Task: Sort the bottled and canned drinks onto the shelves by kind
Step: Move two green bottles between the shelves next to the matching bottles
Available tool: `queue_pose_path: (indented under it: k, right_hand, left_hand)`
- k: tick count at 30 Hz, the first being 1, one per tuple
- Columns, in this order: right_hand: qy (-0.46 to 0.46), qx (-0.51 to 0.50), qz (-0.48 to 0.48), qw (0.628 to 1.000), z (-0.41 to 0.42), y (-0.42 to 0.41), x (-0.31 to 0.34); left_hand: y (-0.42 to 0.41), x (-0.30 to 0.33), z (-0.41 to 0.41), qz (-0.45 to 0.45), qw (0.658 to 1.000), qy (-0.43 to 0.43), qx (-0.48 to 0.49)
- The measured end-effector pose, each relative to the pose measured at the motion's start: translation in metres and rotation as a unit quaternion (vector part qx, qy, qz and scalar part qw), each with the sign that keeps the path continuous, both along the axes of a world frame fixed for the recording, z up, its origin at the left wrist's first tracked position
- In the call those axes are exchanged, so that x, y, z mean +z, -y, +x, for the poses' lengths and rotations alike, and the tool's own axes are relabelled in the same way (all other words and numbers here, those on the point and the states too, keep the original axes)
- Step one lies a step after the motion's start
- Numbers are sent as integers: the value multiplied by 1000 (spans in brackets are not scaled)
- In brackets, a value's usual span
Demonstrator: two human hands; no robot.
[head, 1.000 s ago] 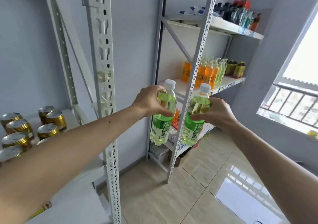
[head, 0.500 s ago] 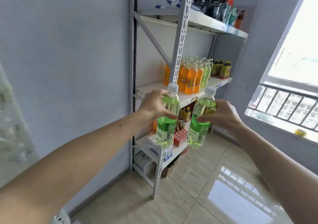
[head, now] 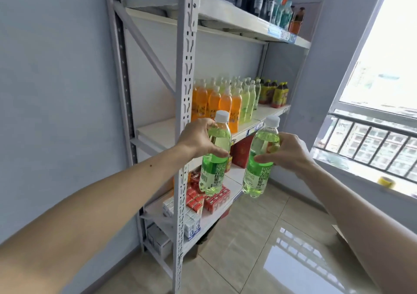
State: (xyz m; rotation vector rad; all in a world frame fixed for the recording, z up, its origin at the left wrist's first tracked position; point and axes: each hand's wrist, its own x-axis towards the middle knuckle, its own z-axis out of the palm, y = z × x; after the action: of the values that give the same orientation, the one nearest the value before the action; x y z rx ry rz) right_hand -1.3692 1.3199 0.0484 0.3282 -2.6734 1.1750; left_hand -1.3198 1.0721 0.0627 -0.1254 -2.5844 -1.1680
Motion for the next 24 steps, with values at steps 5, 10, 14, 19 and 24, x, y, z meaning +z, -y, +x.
queue_pose_path:
  k: [5,10,14,19,24]
  right_hand:
    - [5,-24,-4,1000,-94,-27,-1]
    - [9,-47,-14,999,-178,-54,10]
    - [12,-62,-30,998,-240,-76,14]
    - [13,-72,-44,996,-320,-106,20]
    - [-3,-52,-41,998,-413,-145,26]
  left_hand:
    - [-21,-3,-108,1,999,-6,-36]
    - [-45,12,-207,-18,998,-5,-59]
    - [-69,17,-272,-27,997,1,-68]
    - [-101,8,-354,-27,998,16,-58]
    - [-144,0,-442,-26,998,30,-41]
